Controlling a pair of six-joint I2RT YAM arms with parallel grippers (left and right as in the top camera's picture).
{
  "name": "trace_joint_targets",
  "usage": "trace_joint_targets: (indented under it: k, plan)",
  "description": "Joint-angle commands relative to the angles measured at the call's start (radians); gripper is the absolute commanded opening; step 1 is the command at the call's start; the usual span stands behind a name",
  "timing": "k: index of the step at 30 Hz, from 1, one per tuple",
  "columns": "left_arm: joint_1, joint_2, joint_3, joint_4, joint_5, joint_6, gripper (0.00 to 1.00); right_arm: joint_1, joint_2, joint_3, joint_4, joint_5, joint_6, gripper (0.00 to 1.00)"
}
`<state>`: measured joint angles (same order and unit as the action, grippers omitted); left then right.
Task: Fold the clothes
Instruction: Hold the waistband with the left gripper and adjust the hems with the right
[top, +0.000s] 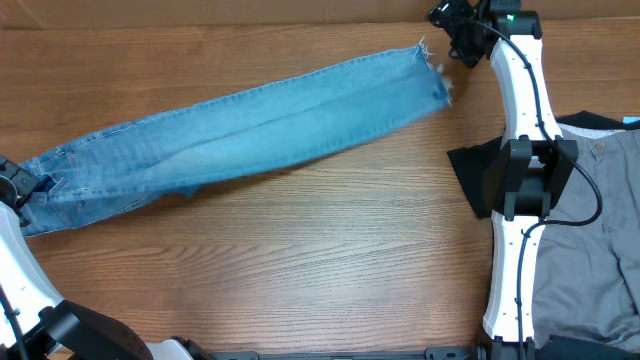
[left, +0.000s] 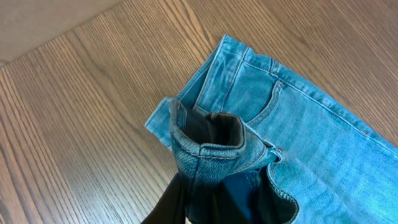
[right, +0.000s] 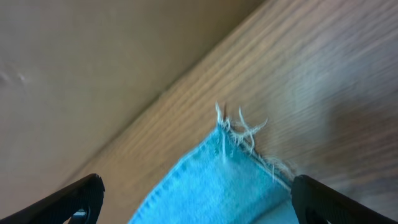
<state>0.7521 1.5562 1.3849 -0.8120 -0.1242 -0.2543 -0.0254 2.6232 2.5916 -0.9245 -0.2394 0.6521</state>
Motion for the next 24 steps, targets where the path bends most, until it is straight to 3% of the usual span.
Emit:
trace_joint_targets:
  k: [1,7,13,16,18,20,24]
  plan:
    - [-0.002,0.011,0.033,0.006,-0.013,0.016,0.13,-0.010,-0.009,0.022,-0.052,-0.061,-0.088,1.00]
    - [-0.002,0.011,0.033,0.006,-0.013,0.015,0.16,-0.034,-0.011,0.022,-0.241,-0.105,-0.216,1.00]
    - [-0.002,0.011,0.033,0.005,-0.002,0.015,0.17,-0.050,-0.011,0.018,-0.415,0.048,-0.185,0.98]
    - [-0.002,0.011,0.033,0.005,0.006,0.015,0.17,-0.050,-0.011,-0.006,-0.433,0.057,-0.201,0.74]
    - [-0.002,0.011,0.033,0.005,0.012,0.015,0.17,-0.047,-0.010,-0.038,-0.428,0.069,-0.207,0.69]
    - [-0.002,0.011,0.033,0.004,0.013,0.015,0.17,-0.047,-0.010,-0.079,-0.420,0.069,-0.191,0.57]
    - [-0.002,0.011,0.033,0.003,0.013,0.015,0.17,-0.048,-0.010,-0.173,-0.396,0.077,-0.158,0.50]
